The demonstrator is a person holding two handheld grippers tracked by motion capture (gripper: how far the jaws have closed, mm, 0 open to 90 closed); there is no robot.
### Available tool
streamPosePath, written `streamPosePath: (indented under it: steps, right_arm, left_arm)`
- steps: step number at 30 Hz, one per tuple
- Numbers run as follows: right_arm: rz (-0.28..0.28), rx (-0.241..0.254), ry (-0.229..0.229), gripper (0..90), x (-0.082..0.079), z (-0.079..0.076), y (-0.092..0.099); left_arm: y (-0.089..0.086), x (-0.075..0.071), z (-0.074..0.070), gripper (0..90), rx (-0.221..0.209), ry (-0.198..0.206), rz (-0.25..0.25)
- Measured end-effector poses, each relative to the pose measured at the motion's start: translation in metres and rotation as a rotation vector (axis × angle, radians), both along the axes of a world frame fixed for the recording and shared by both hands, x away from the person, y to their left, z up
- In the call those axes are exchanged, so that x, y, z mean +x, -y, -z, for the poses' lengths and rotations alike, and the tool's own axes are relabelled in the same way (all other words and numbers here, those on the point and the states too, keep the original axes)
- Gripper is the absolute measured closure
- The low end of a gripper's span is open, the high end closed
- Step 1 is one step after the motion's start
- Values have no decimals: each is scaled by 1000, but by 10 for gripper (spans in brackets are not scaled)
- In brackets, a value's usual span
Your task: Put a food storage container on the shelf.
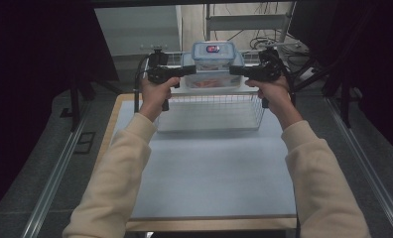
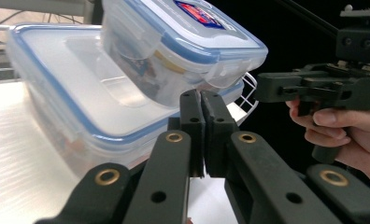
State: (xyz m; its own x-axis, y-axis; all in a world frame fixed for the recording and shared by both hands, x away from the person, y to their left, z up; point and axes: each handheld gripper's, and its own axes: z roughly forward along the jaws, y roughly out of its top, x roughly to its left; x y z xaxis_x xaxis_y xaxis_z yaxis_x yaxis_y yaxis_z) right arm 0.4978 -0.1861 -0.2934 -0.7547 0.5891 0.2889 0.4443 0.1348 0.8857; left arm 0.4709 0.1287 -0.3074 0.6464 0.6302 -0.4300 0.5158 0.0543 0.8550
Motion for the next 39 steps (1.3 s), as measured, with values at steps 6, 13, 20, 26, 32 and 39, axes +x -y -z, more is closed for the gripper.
streamPosePath:
  steps: [6,13,20,26,32,39]
  right_arm:
    - [11,-7,7,893,6,1,-10]
    - [48,-3,3,894,15,1,-11]
    - [62,9,1,894,22,2,-10]
    - [65,17,3,894,20,1,-7]
    - [56,25,5,893,12,1,-3]
    - [33,42,-3,894,-3,9,7]
  left_arm:
    - [7,11,-1,896,6,-10,-6]
    - [14,22,0,896,1,-20,-1]
    - [15,26,-1,896,6,-23,-7]
    - [15,24,-1,896,7,-23,-6]
    - [13,16,1,896,4,-28,0]
    - [-1,-3,7,895,-13,-25,3]
